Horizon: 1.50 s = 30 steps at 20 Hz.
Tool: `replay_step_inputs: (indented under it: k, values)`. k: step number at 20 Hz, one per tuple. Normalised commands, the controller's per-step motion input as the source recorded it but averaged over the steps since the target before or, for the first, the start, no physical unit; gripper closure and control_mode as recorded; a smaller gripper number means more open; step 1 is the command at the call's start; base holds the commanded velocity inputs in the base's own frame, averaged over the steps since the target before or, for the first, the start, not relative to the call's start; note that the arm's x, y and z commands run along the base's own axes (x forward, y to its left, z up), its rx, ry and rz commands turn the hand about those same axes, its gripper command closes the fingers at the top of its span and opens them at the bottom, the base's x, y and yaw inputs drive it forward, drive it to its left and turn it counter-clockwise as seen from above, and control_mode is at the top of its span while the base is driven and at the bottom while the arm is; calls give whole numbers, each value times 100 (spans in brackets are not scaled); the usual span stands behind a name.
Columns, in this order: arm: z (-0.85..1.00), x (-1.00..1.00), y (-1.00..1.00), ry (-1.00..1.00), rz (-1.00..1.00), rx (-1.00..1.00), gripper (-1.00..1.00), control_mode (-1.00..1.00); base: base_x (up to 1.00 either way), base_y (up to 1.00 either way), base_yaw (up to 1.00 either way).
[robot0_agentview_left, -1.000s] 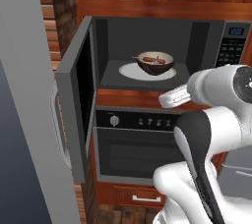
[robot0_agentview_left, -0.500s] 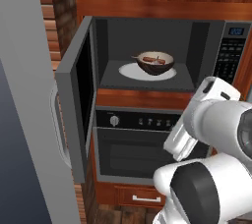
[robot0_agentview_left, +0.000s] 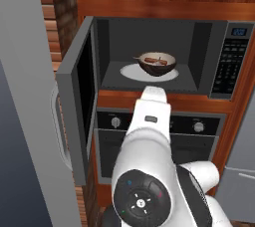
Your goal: Place the bowl containing the hot dog and garlic in the microwave. Close the microwave door and press the start button to microwave the meal.
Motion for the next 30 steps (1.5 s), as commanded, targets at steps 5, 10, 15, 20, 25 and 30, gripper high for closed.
replay_step_inputs:
  k: [5, 10, 15, 20, 25, 30]
  values:
    - [0, -1, 100, -12, 0, -47, -100, -100, 0, 0, 0]
    - [-7, -2, 100, -11, 0, -45, -100, -100, 0, 0, 0]
    - [-17, 1, 100, -1, 0, -38, -100, -100, 0, 0, 0]
    - [-23, 21, 89, 1, 0, -24, -100, -100, 0, 0, 0]
    - [-12, 36, 66, 2, 0, -10, -100, -100, 0, 0, 0]
    - [0, 55, 33, 4, -3, -2, -100, -100, 0, 0, 0]
